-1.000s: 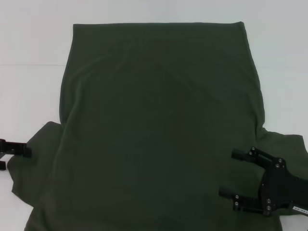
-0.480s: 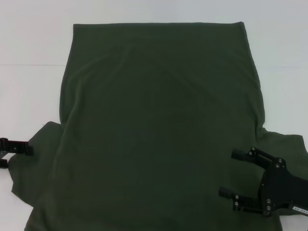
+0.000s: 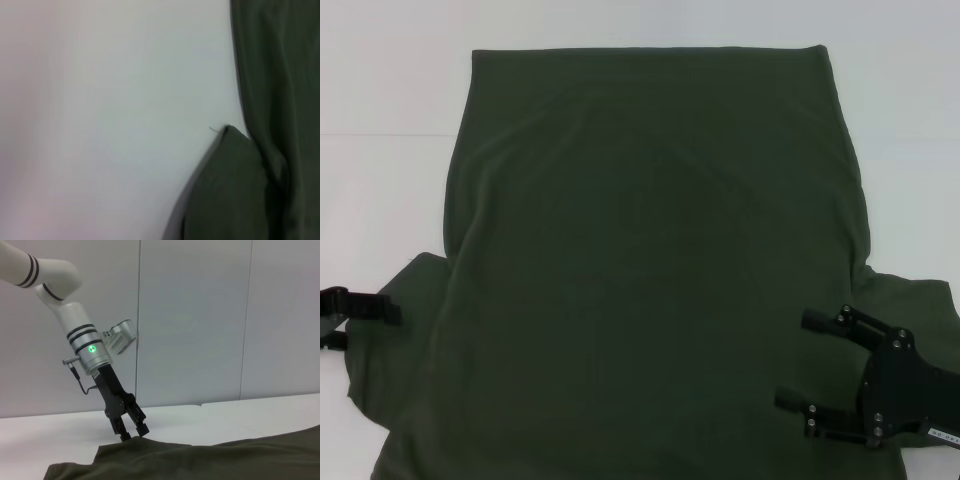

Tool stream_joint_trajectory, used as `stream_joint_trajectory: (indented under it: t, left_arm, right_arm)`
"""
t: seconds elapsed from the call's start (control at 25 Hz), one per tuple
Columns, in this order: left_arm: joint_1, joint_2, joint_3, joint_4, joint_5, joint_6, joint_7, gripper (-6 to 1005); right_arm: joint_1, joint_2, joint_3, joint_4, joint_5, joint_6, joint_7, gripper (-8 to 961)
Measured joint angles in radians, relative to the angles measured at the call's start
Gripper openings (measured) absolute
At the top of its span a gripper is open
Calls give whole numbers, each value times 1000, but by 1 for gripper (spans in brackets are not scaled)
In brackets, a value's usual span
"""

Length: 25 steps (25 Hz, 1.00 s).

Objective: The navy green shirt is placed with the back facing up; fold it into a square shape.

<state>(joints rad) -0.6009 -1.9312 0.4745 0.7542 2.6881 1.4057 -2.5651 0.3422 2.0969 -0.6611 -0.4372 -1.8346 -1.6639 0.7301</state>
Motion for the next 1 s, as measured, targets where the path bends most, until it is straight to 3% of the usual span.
stream_joint_trajectory:
  t: [1.0]
  left_arm:
    - [-23, 5, 52, -10, -1, 28, -8, 903]
  right_arm:
    - [0, 0, 0, 2, 0, -5, 1, 909]
